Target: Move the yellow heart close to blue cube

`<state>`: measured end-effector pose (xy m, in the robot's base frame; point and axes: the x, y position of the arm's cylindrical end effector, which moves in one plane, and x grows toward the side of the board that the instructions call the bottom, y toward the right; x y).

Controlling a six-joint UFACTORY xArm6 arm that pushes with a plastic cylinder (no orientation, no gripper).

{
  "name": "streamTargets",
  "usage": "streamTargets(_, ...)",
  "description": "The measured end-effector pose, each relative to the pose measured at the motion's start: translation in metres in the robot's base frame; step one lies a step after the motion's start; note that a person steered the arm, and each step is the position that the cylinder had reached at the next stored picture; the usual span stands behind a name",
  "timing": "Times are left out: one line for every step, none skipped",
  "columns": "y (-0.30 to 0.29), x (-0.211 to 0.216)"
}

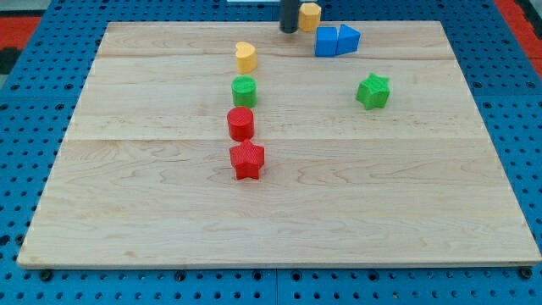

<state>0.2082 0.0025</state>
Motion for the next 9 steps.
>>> streamTargets(-0.089,0.0)
streamTargets(-0.123,0.044)
streamTargets(-0.103,0.074)
streamTargets(-0.022,0.08)
streamTargets(0.08,0.062)
streamTargets(0.104,0.081)
streamTargets(0.116,0.099)
streamTargets(0.202,0.085)
streamTargets(0.28,0.078)
